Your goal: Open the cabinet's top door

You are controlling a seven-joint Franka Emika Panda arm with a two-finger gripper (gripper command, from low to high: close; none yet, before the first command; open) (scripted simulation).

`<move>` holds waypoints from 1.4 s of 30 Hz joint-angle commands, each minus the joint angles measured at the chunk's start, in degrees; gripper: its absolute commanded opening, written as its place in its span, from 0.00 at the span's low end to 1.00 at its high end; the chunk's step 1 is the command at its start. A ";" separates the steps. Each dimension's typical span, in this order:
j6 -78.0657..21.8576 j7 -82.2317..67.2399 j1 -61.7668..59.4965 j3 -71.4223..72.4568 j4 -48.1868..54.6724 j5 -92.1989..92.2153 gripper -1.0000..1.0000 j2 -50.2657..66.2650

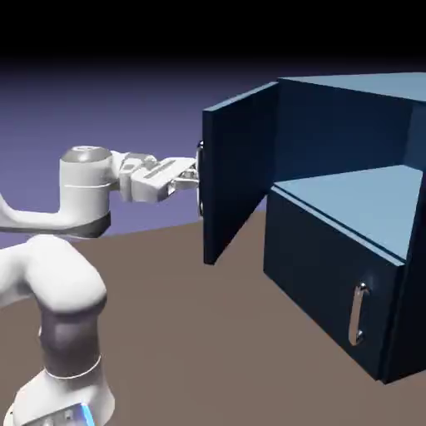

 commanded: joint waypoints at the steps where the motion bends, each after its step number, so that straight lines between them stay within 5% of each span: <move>1: -2.02 -0.07 0.42 2.09 0.82 2.30 0.00 0.67; 9: -18.21 0.99 -1.81 18.70 11.78 18.20 0.00 8.83; 21: -39.43 2.10 -21.38 40.53 36.48 32.30 0.00 17.91; 42: -66.96 -5.80 -59.64 61.71 80.07 41.97 0.00 11.31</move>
